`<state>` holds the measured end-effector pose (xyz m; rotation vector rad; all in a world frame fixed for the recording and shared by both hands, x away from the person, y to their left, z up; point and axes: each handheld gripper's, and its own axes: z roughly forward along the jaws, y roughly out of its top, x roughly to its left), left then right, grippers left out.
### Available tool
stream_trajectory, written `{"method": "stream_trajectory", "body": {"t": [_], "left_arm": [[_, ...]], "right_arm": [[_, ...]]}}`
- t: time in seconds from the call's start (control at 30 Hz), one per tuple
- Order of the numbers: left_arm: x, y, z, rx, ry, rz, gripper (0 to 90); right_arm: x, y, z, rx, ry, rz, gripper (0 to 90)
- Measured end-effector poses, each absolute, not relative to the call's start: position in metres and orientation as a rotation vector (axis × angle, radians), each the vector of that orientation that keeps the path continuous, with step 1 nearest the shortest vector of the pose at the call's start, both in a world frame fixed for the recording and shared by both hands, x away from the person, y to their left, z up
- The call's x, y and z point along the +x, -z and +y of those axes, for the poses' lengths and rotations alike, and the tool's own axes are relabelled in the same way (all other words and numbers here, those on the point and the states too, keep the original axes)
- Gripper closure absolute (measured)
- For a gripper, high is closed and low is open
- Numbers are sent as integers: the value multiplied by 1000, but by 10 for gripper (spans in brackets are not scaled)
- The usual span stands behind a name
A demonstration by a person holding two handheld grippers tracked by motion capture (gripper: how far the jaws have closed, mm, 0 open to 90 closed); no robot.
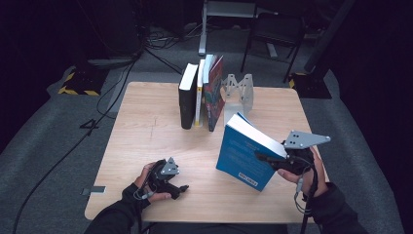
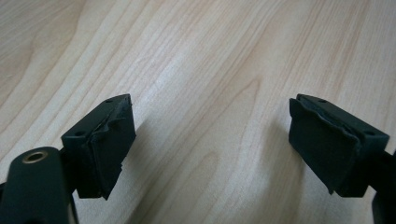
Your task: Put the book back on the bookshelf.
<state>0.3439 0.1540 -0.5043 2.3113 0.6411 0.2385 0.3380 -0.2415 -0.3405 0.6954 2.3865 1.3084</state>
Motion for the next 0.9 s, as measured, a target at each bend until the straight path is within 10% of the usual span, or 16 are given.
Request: {"method": "stream_trajectory", "body": {"t": [0.9], "left_arm": [[343, 504, 153, 2305, -247, 666, 149]], "right_arm": [[374, 292, -243, 836, -1107, 2325, 607]]}}
